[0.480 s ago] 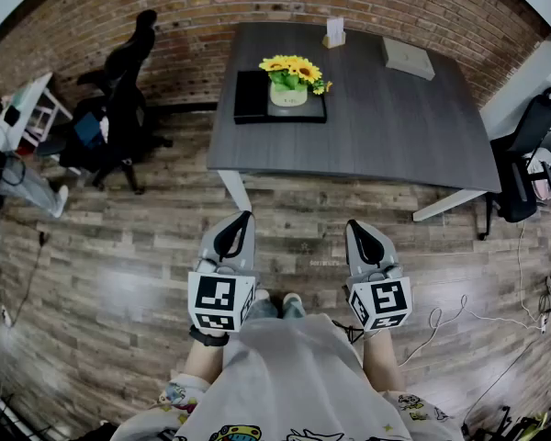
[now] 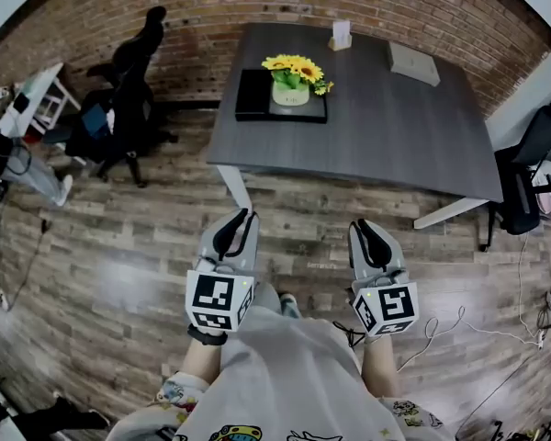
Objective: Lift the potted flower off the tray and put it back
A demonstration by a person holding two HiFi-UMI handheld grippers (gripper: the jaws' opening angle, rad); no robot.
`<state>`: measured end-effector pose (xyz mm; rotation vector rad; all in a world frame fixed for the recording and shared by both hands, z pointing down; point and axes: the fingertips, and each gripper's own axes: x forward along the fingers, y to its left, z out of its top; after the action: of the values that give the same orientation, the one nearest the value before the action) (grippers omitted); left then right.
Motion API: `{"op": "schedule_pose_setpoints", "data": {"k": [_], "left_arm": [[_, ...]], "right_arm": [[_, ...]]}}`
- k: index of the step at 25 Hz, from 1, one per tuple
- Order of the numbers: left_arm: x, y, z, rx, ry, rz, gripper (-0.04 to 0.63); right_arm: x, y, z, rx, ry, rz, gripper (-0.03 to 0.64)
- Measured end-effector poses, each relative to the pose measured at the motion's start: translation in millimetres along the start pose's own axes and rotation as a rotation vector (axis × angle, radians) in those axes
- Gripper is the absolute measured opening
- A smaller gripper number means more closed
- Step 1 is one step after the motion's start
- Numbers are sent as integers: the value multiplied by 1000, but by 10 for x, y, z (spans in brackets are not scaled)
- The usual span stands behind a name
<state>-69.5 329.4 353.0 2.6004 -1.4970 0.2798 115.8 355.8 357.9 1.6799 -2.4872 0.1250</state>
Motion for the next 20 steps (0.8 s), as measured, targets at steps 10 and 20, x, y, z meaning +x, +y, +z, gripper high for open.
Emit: {"op": "schedule_pose_setpoints", "data": {"k": [10,20], "left_arm": [[312,86,0,-3,4,-34,170],[1257,683,256,9,4,-81,232]], "right_arm": [[253,-76,33,82,-10,47,236],[1249,-389,135,90,13,26,301]]}}
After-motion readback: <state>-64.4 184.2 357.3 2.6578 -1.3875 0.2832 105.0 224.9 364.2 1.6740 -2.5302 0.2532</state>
